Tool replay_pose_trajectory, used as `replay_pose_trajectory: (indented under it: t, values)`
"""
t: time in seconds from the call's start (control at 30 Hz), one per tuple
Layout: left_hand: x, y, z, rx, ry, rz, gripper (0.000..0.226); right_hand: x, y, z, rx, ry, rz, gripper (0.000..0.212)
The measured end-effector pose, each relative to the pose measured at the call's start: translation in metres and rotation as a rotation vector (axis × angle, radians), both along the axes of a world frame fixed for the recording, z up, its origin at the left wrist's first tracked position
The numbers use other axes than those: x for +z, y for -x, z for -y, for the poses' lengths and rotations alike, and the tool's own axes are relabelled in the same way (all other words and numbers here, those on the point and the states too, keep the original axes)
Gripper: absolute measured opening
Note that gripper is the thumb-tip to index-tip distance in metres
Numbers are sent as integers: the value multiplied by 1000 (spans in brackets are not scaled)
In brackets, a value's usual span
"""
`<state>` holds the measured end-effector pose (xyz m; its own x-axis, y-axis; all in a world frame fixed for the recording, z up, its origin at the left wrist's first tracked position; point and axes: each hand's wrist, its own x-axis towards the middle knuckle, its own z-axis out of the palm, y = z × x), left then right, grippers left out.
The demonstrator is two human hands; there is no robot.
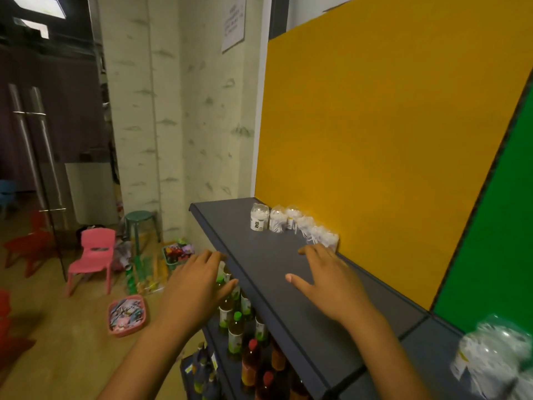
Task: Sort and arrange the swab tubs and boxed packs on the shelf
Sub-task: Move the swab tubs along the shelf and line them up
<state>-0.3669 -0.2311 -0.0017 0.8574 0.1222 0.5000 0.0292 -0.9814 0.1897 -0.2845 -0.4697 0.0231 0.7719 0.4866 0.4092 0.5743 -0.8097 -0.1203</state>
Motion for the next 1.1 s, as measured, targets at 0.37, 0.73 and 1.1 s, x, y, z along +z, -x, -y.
replay_pose_trajectory:
  t: [0.37,0.73,1.1]
  values:
    - [-1,-93,-109,-93,-9,-45,56,-3,-73,-98,-143,-1,1,58]
    - [0,-194,-179,-235,-116,-54,59,-21,-113,-157,-362,-18,-71,58]
    - [-23,-295,-151,-472,-34,-70,56,-35,-179,-128,-563,-59,-46,55]
